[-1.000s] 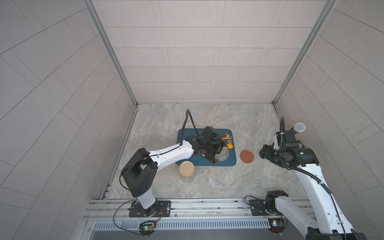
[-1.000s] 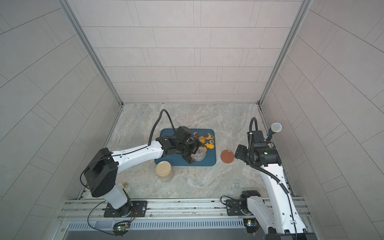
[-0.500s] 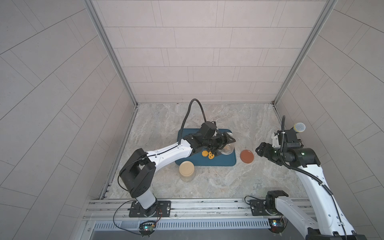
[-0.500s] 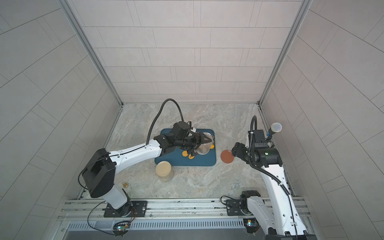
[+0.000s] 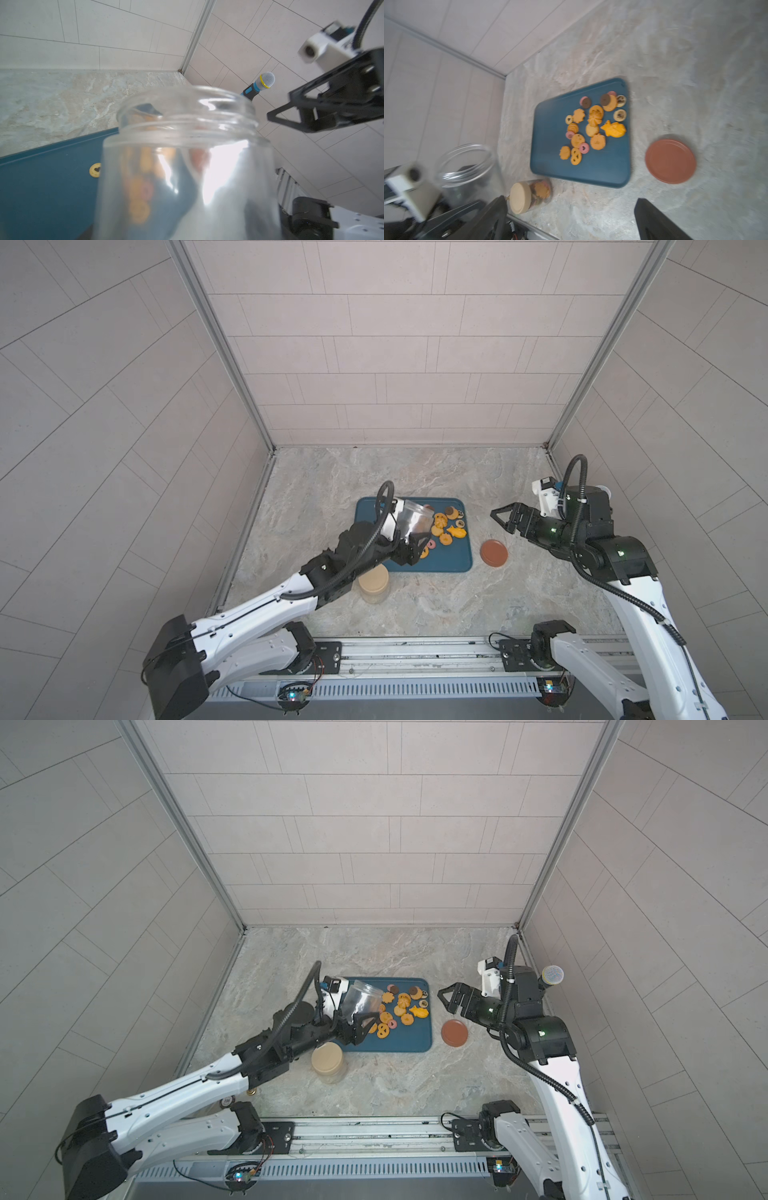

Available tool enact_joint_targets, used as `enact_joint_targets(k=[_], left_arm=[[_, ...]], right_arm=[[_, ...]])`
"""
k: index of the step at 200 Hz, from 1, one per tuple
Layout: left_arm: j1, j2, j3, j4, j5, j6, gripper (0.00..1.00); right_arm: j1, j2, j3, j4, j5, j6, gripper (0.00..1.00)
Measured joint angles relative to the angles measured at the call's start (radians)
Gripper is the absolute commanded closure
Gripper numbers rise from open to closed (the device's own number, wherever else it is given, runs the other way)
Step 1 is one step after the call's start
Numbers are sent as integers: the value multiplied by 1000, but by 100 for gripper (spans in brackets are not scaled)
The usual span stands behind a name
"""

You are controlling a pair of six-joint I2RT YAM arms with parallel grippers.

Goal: Pour the cookies out of the jar
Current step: Place the jar at the center of the board.

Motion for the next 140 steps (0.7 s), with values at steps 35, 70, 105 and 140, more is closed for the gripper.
enact_joint_targets(k=[35,70,105,140], left_arm=[[0,2,-65,99,17,54,100],[17,-13,-64,189,106,46,100],[80,2,-66,294,316,-14,100],[137,41,-70,419,484,-104,100]], right_arm=[[264,0,48,83,47,22,0],[382,29,38,130,109,34,0],[461,71,29,166,141,47,0],[504,103,34,207,140,60,0]])
